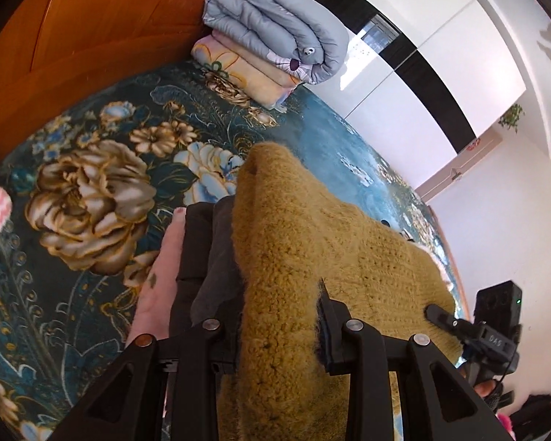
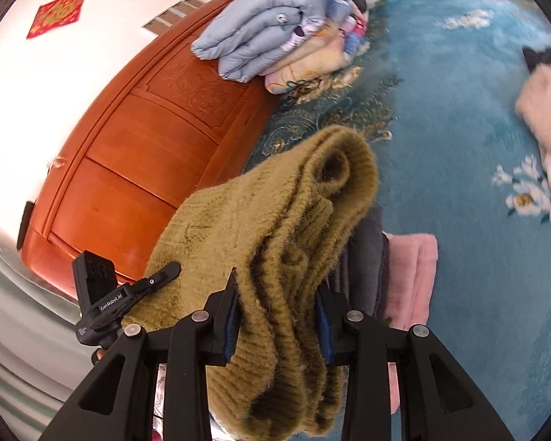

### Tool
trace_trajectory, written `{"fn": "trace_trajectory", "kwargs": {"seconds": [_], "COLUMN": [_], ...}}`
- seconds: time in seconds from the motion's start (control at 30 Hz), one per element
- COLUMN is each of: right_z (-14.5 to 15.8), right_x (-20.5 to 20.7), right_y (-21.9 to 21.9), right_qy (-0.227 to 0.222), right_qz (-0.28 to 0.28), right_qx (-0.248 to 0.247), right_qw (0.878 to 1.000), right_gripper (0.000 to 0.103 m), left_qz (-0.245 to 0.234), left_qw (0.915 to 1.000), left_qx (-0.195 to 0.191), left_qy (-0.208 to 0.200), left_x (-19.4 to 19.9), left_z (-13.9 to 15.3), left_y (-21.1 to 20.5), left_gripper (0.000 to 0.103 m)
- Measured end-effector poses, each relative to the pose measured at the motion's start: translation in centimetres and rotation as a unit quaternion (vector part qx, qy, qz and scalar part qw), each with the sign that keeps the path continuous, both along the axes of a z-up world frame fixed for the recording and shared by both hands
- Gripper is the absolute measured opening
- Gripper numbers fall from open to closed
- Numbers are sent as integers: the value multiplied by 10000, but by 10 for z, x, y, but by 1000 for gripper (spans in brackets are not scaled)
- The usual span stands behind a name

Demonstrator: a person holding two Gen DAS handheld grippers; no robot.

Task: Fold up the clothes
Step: 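Lift the folded sweater with both grippers and carry it to the clothes stack, then lower the sweater onto the grey and pink stack with both grippers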

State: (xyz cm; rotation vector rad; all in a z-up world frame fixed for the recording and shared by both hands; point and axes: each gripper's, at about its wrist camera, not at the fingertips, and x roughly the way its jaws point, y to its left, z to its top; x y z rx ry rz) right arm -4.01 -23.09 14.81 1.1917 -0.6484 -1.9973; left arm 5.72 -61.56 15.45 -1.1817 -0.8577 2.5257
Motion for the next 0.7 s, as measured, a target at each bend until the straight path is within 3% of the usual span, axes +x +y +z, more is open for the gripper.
{"fn": "trace_trajectory", "kwargs": {"seconds": [0.1,0.23,0.37,0.43,0.57,0.7], "right_z": [0,6,22,36,78,92], "right_x": [0,0,4,6,20,45], "right_y": [4,7,11,16,14,-27], "right_qy": [-49,-7,263,490,1197,1680], "right_qz": [63,138,186,95,-27,705], "right_qx": [-151,-171,180,446,750,985], "right_qw": [9999,9998,9993,9978,9900,9783], "right_gripper": [39,42,45,45,45,52], "left_qz": [75,540,985,882,538,148], "left_qw": [9999,9982,9948,9949,9890,9753], "left_qx": [87,250,23,-243,-1155,-2018], "left_qy": [46,71,266,425,745,887], "left_x": [2,10,26,34,47,51], "left_z": [-1,6,28,40,59,51], "left_y": [-4,-21,-29,-20,18,57], "left_gripper": [37,54,55,55,55,55]}}
